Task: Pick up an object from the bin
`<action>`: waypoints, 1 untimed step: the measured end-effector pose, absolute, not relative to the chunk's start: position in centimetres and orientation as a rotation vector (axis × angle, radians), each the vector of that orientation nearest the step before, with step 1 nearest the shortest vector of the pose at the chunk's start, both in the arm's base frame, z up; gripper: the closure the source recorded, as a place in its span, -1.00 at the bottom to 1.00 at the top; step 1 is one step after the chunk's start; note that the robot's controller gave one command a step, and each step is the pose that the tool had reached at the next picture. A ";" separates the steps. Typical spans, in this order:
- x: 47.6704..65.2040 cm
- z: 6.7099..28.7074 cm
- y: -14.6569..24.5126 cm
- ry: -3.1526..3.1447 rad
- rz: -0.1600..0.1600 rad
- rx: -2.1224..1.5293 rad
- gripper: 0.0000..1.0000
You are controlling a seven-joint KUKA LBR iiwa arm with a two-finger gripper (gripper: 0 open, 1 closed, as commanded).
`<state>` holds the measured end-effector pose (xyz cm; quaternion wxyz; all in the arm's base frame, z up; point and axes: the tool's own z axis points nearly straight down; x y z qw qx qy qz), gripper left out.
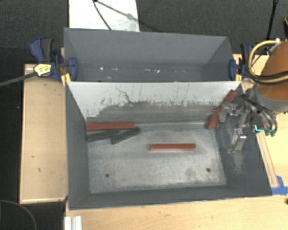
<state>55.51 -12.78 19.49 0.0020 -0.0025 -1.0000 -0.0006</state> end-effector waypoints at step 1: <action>57.9 6.6 -1.5 -3.138 -0.007 0.022 -1.00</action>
Offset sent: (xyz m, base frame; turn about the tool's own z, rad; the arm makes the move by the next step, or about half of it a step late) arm 0.0247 0.1073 -0.1249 -0.0125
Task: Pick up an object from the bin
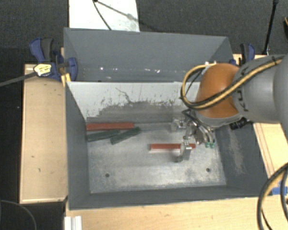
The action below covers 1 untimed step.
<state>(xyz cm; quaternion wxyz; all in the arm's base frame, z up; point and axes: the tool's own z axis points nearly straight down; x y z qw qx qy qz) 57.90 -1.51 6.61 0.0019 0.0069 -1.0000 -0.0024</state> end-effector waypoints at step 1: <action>56.1 10.2 1.4 -3.139 -0.004 -0.116 -1.00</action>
Offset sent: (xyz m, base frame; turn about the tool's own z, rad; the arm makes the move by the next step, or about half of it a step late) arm -0.0184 0.0271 0.0339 0.0894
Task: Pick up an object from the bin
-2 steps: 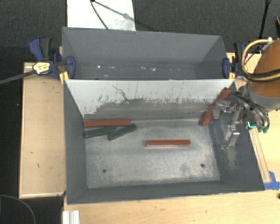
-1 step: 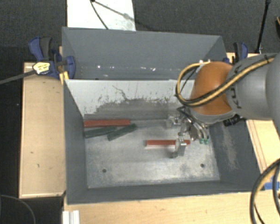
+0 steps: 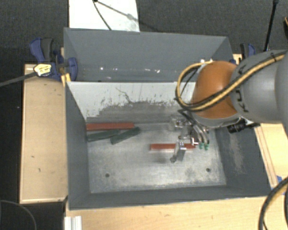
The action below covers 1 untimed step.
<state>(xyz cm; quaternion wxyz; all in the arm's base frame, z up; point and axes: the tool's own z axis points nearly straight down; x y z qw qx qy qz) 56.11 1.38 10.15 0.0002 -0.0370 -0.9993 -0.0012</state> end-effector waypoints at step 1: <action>54.7 10.0 1.0 -3.132 -0.001 -0.194 -1.00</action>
Offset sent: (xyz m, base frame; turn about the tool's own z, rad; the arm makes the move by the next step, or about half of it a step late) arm -0.0136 -0.0036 -0.0015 0.0524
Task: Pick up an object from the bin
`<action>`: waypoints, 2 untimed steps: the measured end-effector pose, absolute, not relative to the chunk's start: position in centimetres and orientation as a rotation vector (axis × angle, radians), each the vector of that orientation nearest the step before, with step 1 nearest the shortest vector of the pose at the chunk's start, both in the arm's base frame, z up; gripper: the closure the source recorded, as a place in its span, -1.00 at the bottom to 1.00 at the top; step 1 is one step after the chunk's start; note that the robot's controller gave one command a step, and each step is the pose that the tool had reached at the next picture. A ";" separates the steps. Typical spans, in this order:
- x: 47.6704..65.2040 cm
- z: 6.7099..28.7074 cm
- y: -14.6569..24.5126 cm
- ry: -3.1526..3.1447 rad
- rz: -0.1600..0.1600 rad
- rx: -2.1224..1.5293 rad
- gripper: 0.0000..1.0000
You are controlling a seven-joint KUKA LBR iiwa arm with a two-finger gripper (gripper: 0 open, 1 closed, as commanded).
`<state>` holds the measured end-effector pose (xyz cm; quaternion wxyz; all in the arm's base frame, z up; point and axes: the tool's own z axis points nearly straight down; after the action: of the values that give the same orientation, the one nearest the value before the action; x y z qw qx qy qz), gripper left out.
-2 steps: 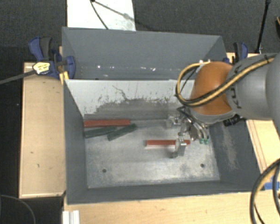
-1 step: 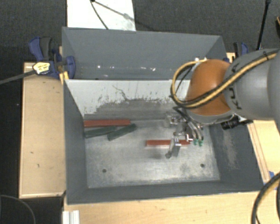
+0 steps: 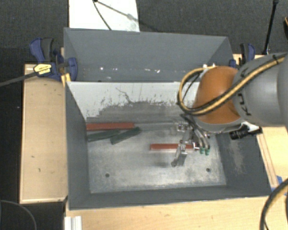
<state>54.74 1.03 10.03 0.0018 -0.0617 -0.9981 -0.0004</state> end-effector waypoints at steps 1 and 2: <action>54.2 6.9 2.8 -3.130 -0.001 -0.210 -1.00; 54.2 6.9 2.8 -3.132 0.000 -0.202 -1.00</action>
Offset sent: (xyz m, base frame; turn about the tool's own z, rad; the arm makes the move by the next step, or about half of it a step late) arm -0.0047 0.0169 -0.0303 0.0138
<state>54.22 2.81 6.90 0.0016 -0.0645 -0.9979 0.0000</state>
